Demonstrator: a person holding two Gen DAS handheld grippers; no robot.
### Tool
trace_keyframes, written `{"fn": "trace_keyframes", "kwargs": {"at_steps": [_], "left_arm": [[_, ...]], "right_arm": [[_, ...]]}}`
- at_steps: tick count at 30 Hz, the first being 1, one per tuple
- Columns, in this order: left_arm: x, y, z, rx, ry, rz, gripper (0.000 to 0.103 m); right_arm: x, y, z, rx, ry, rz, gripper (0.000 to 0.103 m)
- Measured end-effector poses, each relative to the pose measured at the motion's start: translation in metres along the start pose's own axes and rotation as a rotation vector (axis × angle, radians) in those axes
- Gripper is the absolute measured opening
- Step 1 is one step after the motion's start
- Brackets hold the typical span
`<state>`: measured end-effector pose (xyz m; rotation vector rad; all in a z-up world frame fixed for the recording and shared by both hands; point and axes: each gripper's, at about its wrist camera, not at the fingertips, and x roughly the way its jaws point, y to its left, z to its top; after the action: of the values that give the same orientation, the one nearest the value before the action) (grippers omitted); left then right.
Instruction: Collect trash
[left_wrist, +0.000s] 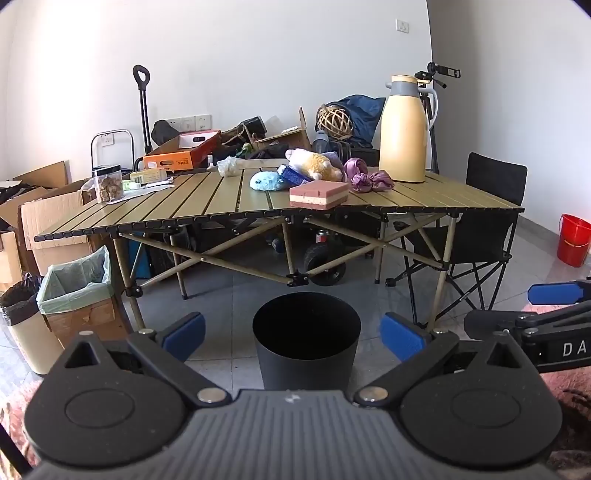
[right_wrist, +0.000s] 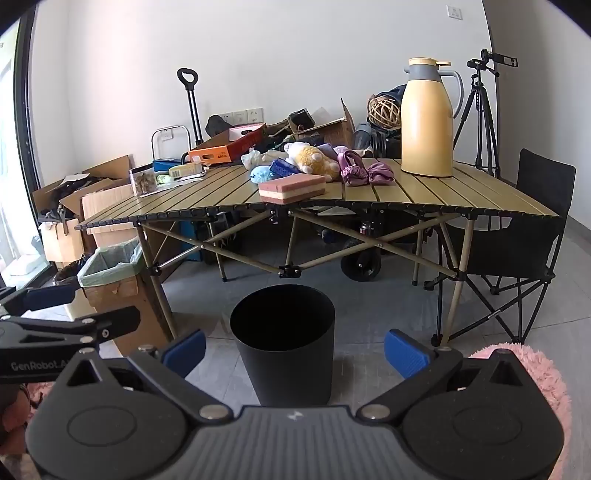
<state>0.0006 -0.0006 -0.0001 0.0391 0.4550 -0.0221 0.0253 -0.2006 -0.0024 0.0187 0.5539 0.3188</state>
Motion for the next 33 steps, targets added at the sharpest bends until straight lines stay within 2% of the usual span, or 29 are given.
{"fn": "trace_keyframes", "kwargs": {"at_steps": [33], "left_arm": [[-0.0040, 0.0026, -0.0003, -0.008, -0.011, 0.004, 0.103]], "right_arm": [[0.0028, 0.0047, 0.0011, -0.003, -0.002, -0.001, 0.103]]}}
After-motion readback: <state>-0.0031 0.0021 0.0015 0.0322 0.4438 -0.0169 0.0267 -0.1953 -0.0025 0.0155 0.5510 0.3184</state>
